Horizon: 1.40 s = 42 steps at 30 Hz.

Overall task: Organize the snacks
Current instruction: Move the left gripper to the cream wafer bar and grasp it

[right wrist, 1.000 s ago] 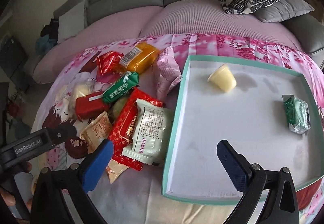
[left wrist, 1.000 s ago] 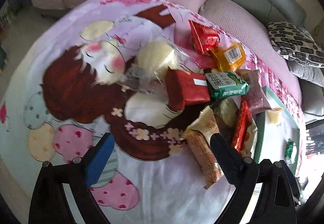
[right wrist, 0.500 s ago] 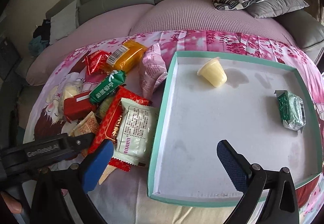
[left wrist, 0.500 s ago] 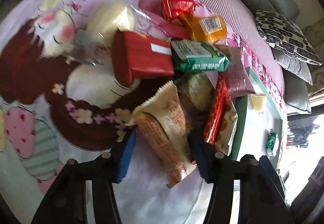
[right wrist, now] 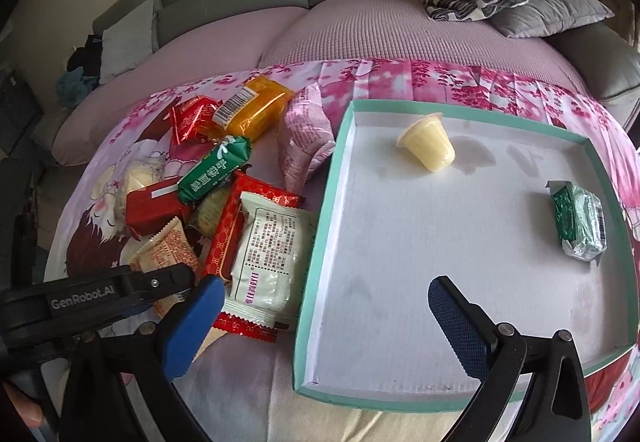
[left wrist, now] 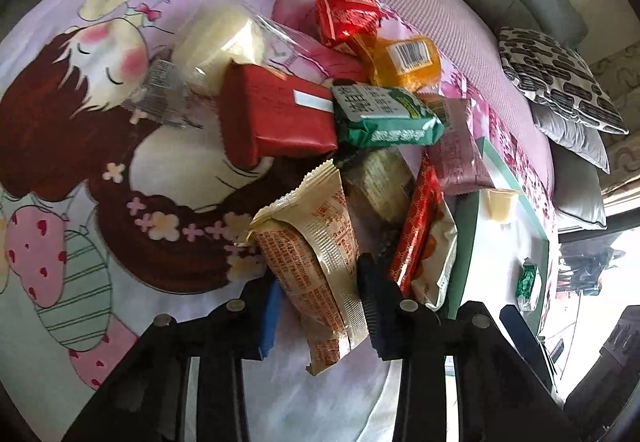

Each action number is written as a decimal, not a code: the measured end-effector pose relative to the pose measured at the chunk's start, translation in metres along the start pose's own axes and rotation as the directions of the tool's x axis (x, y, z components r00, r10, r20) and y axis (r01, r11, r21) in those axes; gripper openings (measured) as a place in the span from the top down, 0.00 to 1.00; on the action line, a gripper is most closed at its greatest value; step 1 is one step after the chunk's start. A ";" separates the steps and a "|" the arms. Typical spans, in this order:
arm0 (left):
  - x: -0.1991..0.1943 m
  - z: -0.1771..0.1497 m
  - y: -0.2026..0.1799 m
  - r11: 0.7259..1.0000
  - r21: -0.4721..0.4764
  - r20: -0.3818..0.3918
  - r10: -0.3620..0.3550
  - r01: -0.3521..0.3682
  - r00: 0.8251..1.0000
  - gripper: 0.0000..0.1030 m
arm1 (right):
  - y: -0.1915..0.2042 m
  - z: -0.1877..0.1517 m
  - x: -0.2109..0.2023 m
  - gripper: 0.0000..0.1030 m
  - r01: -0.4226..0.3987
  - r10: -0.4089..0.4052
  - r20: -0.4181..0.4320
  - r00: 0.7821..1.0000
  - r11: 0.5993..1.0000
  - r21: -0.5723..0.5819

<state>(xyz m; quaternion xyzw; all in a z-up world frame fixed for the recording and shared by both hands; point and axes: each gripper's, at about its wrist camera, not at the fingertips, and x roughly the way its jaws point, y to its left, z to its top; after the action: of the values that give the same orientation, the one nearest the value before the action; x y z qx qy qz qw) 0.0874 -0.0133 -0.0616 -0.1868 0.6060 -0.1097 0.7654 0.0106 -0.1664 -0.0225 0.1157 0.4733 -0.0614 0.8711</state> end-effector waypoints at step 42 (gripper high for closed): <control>-0.025 0.004 0.057 0.993 -0.120 0.018 0.025 -0.023 1.000 0.66 | 0.060 -0.005 0.025 0.42 -0.201 0.192 -0.073 0.979 0.970 -0.136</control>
<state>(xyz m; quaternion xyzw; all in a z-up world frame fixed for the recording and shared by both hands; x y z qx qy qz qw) 0.0821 0.0492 -0.0621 -0.2261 0.6063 -0.0624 0.7599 0.0334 -0.1070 -0.0371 0.1015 0.4882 0.0626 0.8646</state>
